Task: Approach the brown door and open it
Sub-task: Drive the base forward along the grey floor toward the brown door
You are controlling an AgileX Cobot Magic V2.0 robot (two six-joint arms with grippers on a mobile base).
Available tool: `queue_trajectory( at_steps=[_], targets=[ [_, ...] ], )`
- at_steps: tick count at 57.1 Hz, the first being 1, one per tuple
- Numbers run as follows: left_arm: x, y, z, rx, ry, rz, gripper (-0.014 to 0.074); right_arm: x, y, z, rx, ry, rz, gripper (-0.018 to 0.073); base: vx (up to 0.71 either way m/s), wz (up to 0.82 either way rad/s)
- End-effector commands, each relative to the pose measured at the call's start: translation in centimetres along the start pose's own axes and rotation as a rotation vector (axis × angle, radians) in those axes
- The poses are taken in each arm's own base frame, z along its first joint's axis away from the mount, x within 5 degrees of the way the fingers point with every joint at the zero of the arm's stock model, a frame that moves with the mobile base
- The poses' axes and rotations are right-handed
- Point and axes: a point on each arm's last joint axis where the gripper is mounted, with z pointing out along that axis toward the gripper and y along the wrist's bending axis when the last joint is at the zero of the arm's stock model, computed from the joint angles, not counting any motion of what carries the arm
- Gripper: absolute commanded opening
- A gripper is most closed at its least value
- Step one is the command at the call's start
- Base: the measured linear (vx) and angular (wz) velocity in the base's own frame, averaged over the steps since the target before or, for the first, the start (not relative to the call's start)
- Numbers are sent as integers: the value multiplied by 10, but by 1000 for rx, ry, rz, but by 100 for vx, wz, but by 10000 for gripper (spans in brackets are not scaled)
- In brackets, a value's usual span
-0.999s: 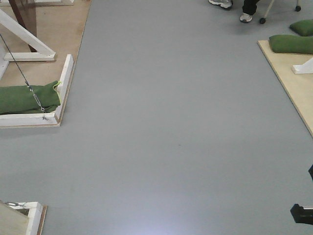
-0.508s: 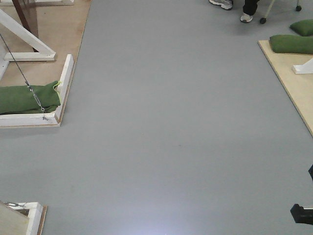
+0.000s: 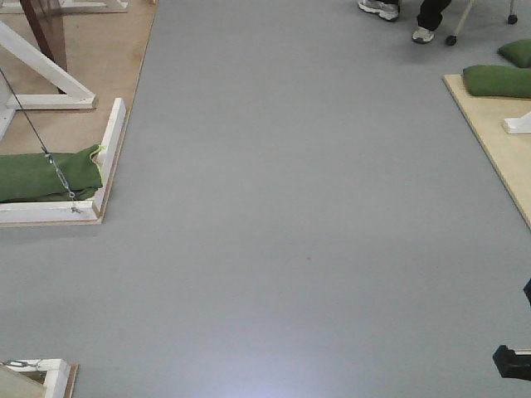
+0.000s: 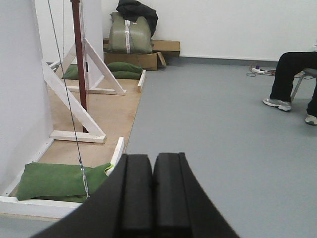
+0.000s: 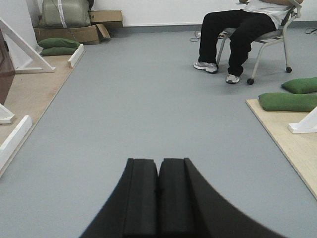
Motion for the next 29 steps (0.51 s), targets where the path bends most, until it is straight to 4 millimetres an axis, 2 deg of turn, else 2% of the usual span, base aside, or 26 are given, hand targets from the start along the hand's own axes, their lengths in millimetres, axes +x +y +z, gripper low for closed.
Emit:
queue_trajectory(
  at_steps=[1, 29],
  targets=[
    [-12, 0, -3, -1, -104, -9, -3, -6, -1, -1, 8, -89, -5, 0, 16, 4],
    [-13, 0, -3, 0, -105, -9, -3, -6, -1, -1, 8, -89, -5, 0, 18, 7]
  ],
)
